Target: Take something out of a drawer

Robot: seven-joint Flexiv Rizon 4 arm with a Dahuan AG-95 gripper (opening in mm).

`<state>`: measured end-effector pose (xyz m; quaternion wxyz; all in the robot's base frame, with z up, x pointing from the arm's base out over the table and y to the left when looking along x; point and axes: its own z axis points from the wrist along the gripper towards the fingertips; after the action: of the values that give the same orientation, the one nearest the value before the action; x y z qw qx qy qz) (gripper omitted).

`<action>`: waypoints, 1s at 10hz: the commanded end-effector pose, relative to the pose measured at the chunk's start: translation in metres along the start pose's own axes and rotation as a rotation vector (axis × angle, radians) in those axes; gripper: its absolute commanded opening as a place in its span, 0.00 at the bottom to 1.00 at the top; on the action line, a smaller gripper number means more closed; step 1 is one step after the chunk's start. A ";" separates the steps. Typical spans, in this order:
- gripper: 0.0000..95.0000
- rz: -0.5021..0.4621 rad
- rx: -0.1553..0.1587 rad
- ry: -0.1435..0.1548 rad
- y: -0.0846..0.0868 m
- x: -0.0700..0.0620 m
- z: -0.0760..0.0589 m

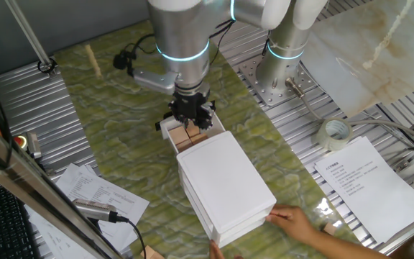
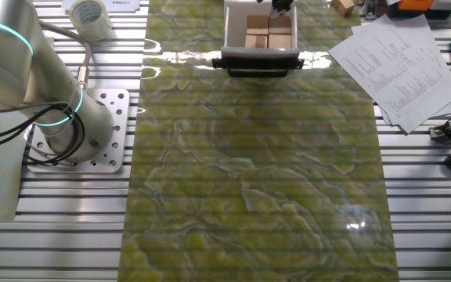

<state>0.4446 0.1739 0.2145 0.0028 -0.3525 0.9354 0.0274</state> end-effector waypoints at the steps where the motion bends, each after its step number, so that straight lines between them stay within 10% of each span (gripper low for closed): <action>1: 0.40 -0.119 0.006 -0.043 -0.010 0.023 0.019; 7: 0.40 -0.243 0.044 -0.078 -0.024 0.027 0.033; 10: 0.40 -0.286 0.000 -0.116 -0.015 0.017 0.038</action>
<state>0.4417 0.1503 0.1766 0.0591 -0.4847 0.8718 0.0398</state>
